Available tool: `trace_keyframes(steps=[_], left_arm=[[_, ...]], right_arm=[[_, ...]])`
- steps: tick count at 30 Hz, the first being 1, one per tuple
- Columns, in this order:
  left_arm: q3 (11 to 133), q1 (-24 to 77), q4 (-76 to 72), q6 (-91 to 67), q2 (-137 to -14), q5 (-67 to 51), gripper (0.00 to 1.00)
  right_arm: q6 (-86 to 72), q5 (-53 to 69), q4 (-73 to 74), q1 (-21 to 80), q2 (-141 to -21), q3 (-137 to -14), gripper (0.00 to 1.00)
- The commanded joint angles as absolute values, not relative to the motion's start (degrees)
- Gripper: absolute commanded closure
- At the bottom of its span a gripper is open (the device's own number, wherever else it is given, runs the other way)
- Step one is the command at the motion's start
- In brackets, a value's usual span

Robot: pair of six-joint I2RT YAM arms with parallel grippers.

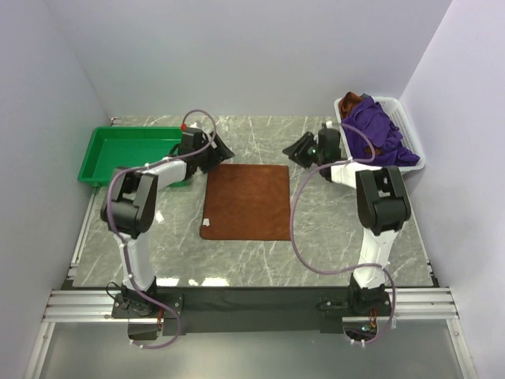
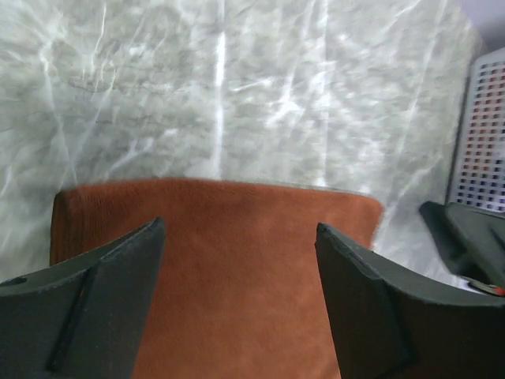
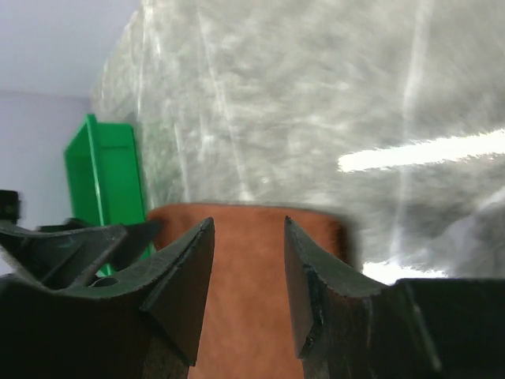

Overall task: Fold and stack the towels
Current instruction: Fold the towel

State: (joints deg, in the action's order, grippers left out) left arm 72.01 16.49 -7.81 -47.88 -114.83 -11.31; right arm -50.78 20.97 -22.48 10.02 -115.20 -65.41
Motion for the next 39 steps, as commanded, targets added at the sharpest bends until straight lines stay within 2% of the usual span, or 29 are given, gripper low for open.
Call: trace_keyframes(steps=[1,8,10,11,14,26,33,37,39], left_arm=[[73.4,17.7,-3.4,-45.5,-105.1,-6.4,0.17],[65.4,24.2,13.1,-43.7,-93.1,6.1,0.26],[62.3,25.7,14.8,-44.0,-91.2,7.6,0.29],[59.1,27.0,15.4,-44.2,-89.3,8.7,0.34],[52.4,29.0,14.9,-44.9,-84.7,10.5,0.40],[39.4,32.9,14.5,-53.2,-84.3,6.9,0.41],[31.0,38.1,18.4,-61.9,-78.5,2.5,0.39],[31.2,39.7,22.0,-63.6,-72.1,4.0,0.31],[34.4,39.7,24.9,-61.4,-70.0,7.6,0.22]], right_arm=[[-38.3,18.3,-7.6,12.6,-107.4,-71.5,0.53],[-24.9,9.3,16.0,22.0,-100.6,-71.1,0.61],[-24.2,7.8,18.0,24.2,-99.1,-68.7,0.62],[-23.5,7.8,19.5,26.1,-98.6,-67.9,0.63],[-23.1,7.1,20.8,28.0,-96.9,-63.9,0.63],[-23.2,7.7,22.6,31.5,-95.9,-52.3,0.63],[-25.1,7.8,24.6,31.5,-88.1,-41.7,0.63],[-22.4,9.1,26.2,31.6,-83.5,-41.3,0.62],[-20.5,8.4,27.9,30.9,-81.7,-44.8,0.61]])
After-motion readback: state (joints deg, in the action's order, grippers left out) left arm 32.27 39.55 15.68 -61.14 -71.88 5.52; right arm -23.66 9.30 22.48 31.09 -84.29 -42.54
